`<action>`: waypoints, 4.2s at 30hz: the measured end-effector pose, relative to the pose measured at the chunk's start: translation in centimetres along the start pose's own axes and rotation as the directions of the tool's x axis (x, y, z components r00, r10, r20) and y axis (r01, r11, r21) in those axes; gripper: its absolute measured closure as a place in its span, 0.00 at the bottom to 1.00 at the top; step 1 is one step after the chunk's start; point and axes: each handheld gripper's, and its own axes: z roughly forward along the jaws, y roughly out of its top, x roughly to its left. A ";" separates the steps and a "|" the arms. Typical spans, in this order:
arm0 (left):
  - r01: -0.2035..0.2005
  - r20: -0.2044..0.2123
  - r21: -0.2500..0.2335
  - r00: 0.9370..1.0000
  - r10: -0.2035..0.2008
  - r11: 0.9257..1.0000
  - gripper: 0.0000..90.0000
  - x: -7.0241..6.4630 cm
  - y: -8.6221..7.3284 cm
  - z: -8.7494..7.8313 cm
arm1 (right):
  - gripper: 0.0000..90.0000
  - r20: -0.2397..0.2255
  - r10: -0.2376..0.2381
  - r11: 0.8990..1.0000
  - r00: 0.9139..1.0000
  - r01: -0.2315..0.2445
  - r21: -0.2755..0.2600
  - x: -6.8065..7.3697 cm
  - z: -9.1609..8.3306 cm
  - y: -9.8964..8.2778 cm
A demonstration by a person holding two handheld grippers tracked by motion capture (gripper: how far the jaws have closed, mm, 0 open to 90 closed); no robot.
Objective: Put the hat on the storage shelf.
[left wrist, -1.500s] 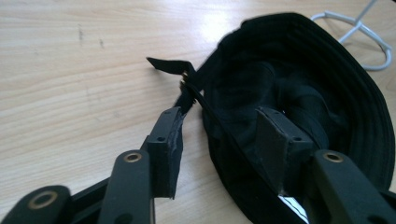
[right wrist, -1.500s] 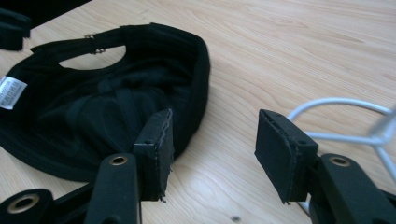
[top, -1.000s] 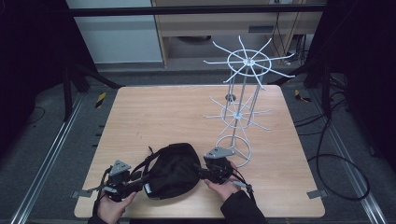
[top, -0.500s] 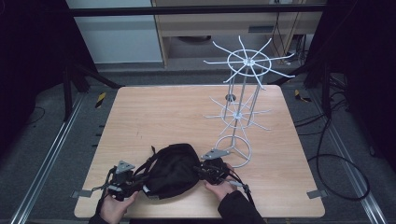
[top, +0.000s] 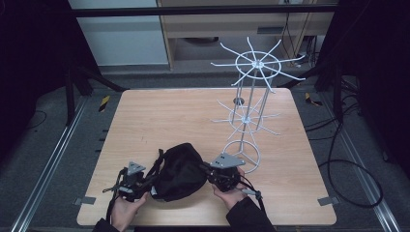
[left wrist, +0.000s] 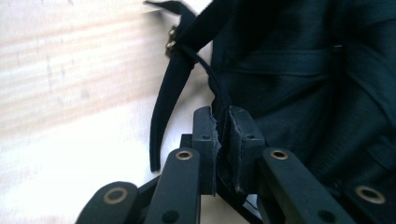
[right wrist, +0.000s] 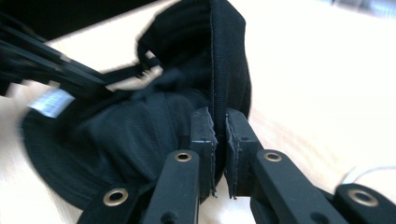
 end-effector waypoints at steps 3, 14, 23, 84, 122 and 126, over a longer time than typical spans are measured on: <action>0.019 -0.001 -0.034 1.000 -0.019 0.999 0.92 0.0 1.3 1.3 | 0.93 -0.013 -0.040 0.999 0.999 0.040 -0.036 0.3 -0.7 0.5; 0.028 0.030 -0.102 0.999 -0.025 0.994 0.92 -0.2 2.7 3.4 | 0.92 -0.061 -0.091 0.996 0.994 0.091 0.001 0.4 -0.9 -0.7; 0.028 0.064 -0.110 0.998 -0.021 0.994 0.83 0.3 2.7 2.8 | 0.92 -0.016 -0.112 0.990 0.994 0.113 0.083 1.0 0.0 -2.0; 0.003 0.207 -0.149 0.978 0.029 0.989 0.32 -5.9 5.6 2.3 | 0.92 -0.060 -0.142 0.987 0.988 0.145 0.062 3.1 1.0 -2.4; 0.051 0.296 -0.275 0.955 0.034 0.960 0.93 -5.3 6.0 -1.6 | 0.63 -0.151 -0.052 0.998 0.987 0.045 -0.048 1.9 -1.6 -0.7; 0.038 0.317 -0.320 0.946 0.069 0.947 0.93 -5.7 6.4 -2.9 | 0.58 -0.138 -0.027 0.999 0.990 0.024 -0.027 1.5 -1.1 -1.0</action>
